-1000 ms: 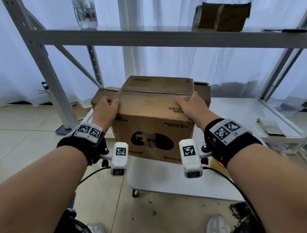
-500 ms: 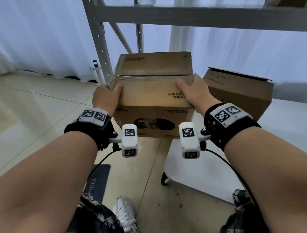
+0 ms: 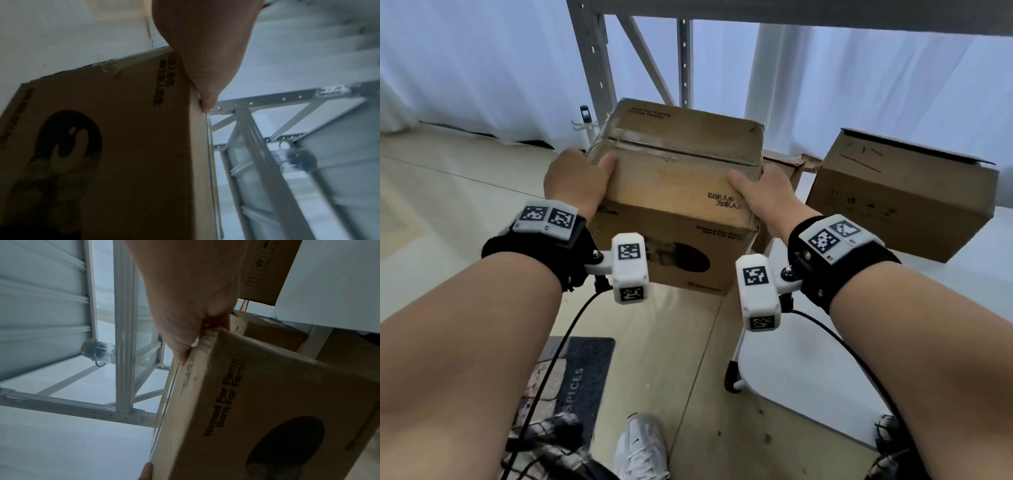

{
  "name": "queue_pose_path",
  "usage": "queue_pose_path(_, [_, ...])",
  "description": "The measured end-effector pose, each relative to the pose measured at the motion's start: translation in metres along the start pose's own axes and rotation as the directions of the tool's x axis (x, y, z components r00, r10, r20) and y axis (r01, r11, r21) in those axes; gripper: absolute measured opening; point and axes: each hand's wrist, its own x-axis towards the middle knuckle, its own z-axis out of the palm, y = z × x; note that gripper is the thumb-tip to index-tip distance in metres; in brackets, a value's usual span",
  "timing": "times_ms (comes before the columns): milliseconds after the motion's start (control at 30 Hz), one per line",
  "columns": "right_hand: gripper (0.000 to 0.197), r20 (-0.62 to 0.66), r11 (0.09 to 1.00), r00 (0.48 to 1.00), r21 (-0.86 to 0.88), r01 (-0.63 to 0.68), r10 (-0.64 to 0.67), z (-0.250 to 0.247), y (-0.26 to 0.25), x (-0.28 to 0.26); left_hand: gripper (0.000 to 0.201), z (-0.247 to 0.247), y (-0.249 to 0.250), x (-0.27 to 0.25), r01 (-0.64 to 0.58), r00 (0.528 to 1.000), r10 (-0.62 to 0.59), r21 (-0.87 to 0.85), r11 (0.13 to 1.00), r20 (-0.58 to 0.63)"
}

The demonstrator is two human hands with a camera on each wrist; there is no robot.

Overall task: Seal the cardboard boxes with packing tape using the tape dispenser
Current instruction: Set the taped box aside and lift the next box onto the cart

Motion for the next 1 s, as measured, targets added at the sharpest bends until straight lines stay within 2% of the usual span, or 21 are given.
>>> queue_pose_path(167, [0.066, 0.078, 0.985, 0.991, -0.140, -0.100, 0.111, 0.024, 0.038, 0.016, 0.071, 0.038, -0.025, 0.007, 0.031, 0.985, -0.054, 0.141, 0.989, 0.162])
queue_pose_path(300, [0.078, 0.190, 0.965, 0.959, -0.194, -0.175, 0.212, 0.049, 0.079, 0.031, 0.078, 0.083, -0.049, 0.011, 0.087, 0.946, -0.155, 0.240, 0.967, 0.283])
queue_pose_path(433, [0.065, 0.220, 0.894, 0.937, -0.419, -0.159, 0.270, 0.062, 0.108, 0.038, 0.083, 0.136, -0.070, 0.010, 0.096, 0.876, -0.225, 0.304, 0.948, 0.427])
queue_pose_path(533, [0.054, 0.289, 0.754, 0.913, -0.656, -0.030, 0.287, 0.061, 0.117, 0.039, 0.091, 0.166, -0.082, 0.001, -0.014, 0.787, -0.233, 0.395, 0.919, 0.571])
queue_pose_path(633, [0.050, 0.327, 0.677, 0.902, -0.734, 0.056, 0.280, 0.061, 0.124, 0.046, 0.091, 0.182, -0.085, -0.002, -0.077, 0.763, -0.248, 0.464, 0.883, 0.597])
queue_pose_path(733, [0.051, 0.318, 0.642, 0.910, -0.763, 0.079, 0.266, 0.057, 0.120, 0.050, 0.080, 0.178, -0.076, 0.002, -0.151, 0.762, -0.247, 0.536, 0.831, 0.598])
queue_pose_path(800, [0.044, 0.300, 0.625, 0.921, -0.776, 0.084, 0.248, 0.050, 0.116, 0.054, 0.067, 0.175, -0.069, 0.004, -0.215, 0.758, -0.205, 0.535, 0.817, 0.619])
queue_pose_path(933, [0.026, 0.123, 0.741, 0.989, -0.672, 0.024, 0.079, 0.024, 0.103, 0.067, 0.048, 0.180, -0.057, 0.005, -0.363, 0.730, -0.059, 0.459, 0.810, 0.681])
queue_pose_path(1000, [0.036, 0.058, 0.771, 0.998, -0.636, 0.024, 0.017, 0.011, 0.096, 0.075, 0.048, 0.183, -0.044, 0.006, -0.378, 0.724, -0.042, 0.447, 0.811, 0.688])
